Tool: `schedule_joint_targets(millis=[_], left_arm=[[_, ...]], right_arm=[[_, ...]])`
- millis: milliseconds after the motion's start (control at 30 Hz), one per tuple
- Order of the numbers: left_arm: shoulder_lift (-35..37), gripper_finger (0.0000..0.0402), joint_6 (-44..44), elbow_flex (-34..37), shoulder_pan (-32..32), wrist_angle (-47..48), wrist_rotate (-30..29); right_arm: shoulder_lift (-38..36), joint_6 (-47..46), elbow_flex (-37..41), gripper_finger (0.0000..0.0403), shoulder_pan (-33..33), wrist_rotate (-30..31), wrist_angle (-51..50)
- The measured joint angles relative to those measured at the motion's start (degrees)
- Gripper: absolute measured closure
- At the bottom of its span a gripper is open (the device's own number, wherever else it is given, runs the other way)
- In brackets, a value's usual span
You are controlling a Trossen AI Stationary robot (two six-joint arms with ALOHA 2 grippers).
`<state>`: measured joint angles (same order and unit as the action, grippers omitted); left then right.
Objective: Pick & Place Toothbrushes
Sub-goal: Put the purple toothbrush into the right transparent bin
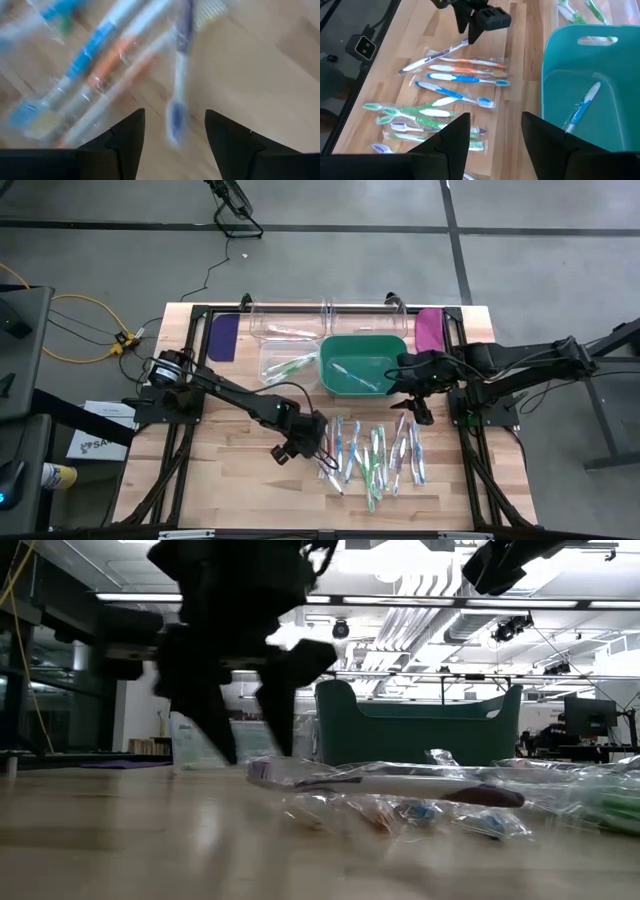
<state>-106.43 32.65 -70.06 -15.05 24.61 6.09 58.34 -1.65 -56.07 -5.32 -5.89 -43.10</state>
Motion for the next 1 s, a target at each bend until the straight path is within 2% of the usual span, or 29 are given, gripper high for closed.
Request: schedule_joint_targets(millis=[400, 567, 900, 1000], left_arm=[[-2.63, 0.0211, 1.62, -0.11, 0.0, -0.07, -1.46], [-2.63, 0.0259, 1.61, -0.11, 0.02, -0.63, -1.71], [-2.63, 0.0388, 1.28, -0.11, 0.02, -1.51, -1.39], [-2.63, 0.0396, -0.23, -0.11, 0.0, -1.67, -1.1]], right_arm=[[-0.03, -0.17, 0.0, 0.0232, 0.04, 0.0, 0.16], [-0.03, -0.15, 0.0, 0.0232, 0.04, 0.0, 0.19], [-0.03, -0.11, 0.0, 0.0232, 0.04, 0.0, 0.49], [-0.03, -0.17, 0.0, 0.0232, 0.04, 0.0, 0.47]])
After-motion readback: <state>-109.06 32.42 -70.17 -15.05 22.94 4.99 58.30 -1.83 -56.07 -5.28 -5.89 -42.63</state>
